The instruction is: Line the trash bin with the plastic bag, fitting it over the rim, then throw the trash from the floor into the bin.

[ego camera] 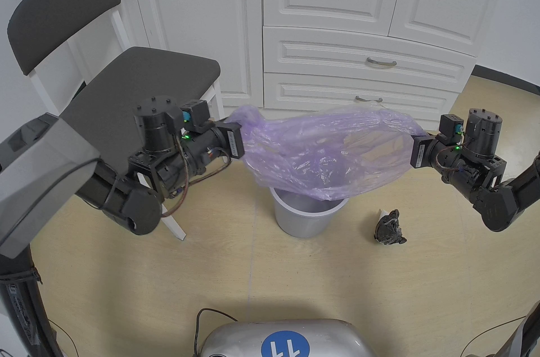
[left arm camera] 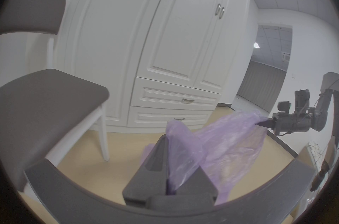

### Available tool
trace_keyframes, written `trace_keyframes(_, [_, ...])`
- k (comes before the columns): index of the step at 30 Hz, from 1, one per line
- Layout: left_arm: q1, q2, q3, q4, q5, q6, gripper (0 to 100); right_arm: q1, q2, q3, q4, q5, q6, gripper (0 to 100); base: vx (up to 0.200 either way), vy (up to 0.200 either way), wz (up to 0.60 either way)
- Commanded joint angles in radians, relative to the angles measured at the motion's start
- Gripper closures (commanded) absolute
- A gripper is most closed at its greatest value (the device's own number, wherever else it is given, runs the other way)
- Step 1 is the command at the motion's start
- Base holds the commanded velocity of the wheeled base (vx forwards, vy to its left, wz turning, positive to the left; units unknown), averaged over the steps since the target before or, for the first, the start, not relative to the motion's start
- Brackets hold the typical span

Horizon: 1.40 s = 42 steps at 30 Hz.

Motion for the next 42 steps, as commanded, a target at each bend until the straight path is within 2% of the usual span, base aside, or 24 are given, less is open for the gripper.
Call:
trace_keyframes(1, [-0.069, 0.047, 0.004, -0.041, 0.04, -0.004, 100, 0.037, 0.044, 0.003, -0.055, 0.0, 0.002, 100, 0.0, 0.0, 0.0])
trace_keyframes(4, [-0.106, 0.064, -0.001, -0.083, 0.072, -0.009, 100, 0.052, 0.067, -0.002, -0.096, 0.002, 0.003, 100, 0.0, 0.0, 0.0])
trace_keyframes(9, [-0.159, 0.081, 0.007, -0.147, 0.103, -0.009, 100, 0.106, 0.122, -0.002, -0.259, -0.003, 0.0, 100, 0.0, 0.0, 0.0])
trace_keyframes(18, [-0.224, 0.087, 0.049, -0.178, 0.123, -0.009, 100, 0.215, 0.157, -0.019, -0.351, -0.028, 0.003, 100, 0.0, 0.0, 0.0])
trace_keyframes(20, [-0.233, 0.095, 0.052, -0.183, 0.123, -0.009, 100, 0.238, 0.189, -0.04, -0.378, -0.041, 0.008, 100, 0.0, 0.0, 0.0])
trace_keyframes(21, [-0.239, 0.107, 0.053, -0.184, 0.123, -0.009, 100, 0.256, 0.239, -0.076, -0.418, -0.069, 0.009, 100, 0.0, 0.0, 0.0])
trace_keyframes(27, [-0.241, 0.146, 0.035, -0.184, 0.121, -0.01, 100, 0.258, 0.301, -0.105, -0.436, -0.089, 0.008, 100, 0.0, 0.0, 0.0])
trace_keyframes(31, [-0.23, 0.205, -0.031, -0.184, 0.12, -0.03, 100, 0.241, 0.346, -0.14, -0.432, -0.087, 0.011, 100, 0.0, 0.0, 0.0])
trace_keyframes(38, [-0.185, 0.334, -0.225, -0.15, 0.115, -0.108, 100, 0.187, 0.456, -0.244, -0.421, -0.078, 0.06, 100, 0.0, 0.0, 0.0])
trace_keyframes(42, [-0.178, 0.408, -0.327, -0.086, 0.117, -0.159, 100, 0.161, 0.489, -0.292, -0.352, -0.077, 0.109, 100, 0.0, 0.0, 0.0])
